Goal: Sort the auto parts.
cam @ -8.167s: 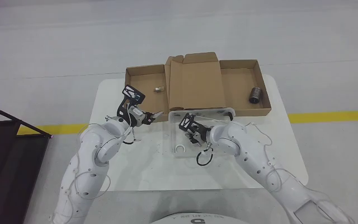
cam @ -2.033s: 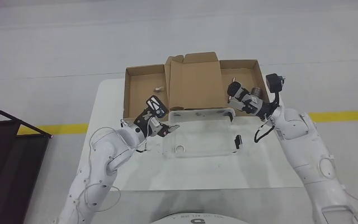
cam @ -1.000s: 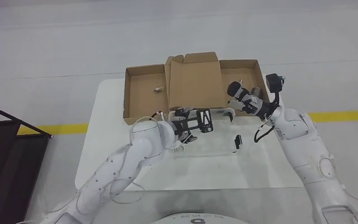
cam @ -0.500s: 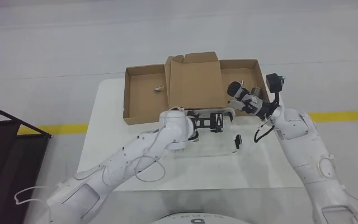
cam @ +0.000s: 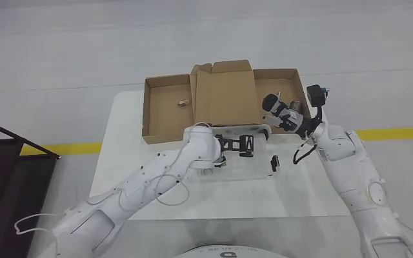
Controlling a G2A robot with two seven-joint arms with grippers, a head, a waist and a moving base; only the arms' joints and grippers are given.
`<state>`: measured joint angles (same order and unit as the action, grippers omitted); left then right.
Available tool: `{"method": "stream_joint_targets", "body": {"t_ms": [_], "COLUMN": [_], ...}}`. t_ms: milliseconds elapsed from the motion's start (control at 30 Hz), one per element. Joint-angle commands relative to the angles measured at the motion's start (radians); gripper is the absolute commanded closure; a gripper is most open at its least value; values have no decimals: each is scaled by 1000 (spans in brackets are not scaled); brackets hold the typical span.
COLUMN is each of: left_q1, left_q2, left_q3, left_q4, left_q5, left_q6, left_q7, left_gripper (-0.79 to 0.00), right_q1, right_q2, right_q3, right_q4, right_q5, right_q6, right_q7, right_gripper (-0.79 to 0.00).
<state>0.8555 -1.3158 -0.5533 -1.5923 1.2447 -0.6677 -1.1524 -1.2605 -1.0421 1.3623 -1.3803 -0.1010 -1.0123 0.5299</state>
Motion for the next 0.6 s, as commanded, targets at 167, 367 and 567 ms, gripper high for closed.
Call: {"method": "stream_joint_targets", "body": {"t_ms": [167,367,567], "left_q1": [-29,-54,-79], "left_q2": [15,25,40], "left_q3": [46,91,126], "left_q4": [38,54,56], "left_q5": [-27,-67,-94], "left_q6": [5,14,33], "left_q7": [-4,-14,-33], "left_gripper": [-539,-566,-659], "right_q1": [0,0,0], "right_q2": [0,0,0], "right_q3": [0,0,0], "right_q4": [0,0,0], "right_q5": [0,0,0], "right_q6": [0,0,0], "right_q7": [0,0,0], "right_gripper": [-785,-785,-785]}}
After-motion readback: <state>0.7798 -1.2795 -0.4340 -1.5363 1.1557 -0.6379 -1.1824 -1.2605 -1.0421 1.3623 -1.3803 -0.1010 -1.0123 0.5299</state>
